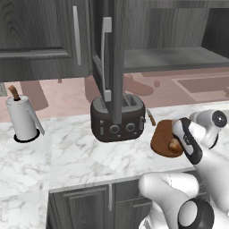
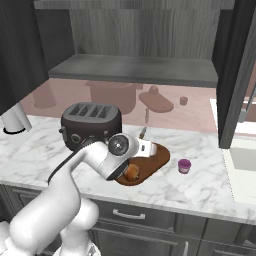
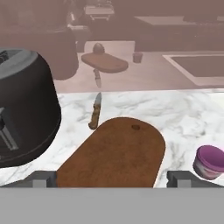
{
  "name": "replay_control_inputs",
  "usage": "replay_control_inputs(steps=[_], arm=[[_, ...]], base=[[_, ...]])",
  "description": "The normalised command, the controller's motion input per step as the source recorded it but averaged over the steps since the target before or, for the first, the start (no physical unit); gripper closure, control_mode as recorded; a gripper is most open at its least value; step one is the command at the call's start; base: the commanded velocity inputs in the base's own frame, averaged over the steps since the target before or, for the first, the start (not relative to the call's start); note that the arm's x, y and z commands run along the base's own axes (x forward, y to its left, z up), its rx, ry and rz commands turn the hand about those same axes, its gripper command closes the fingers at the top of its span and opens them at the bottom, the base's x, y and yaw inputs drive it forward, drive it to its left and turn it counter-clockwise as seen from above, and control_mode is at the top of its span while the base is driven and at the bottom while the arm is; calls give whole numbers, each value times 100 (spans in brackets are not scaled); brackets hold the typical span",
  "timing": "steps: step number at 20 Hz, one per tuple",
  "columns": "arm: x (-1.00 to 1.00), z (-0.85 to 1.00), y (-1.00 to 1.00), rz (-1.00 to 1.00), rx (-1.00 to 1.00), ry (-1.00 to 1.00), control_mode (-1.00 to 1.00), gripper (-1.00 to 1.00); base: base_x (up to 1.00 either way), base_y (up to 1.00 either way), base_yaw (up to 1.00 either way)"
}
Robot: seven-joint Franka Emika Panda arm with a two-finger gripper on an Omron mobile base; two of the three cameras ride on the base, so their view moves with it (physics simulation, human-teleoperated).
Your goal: Pick the bread, place it on the cutting board, pick the jam, place it on the counter, and close the cabinet.
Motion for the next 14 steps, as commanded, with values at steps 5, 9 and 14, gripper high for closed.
replay_control_inputs(steps=[5, 9, 14], arm=[[-22, 35, -8, 0, 1, -12, -100, -100], [-20, 42, -9, 0, 1, -12, -100, -100], [-13, 47, -9, 0, 1, -12, -100, -100]], base=[[0, 0, 0], [0, 0, 0], [0, 0, 0]])
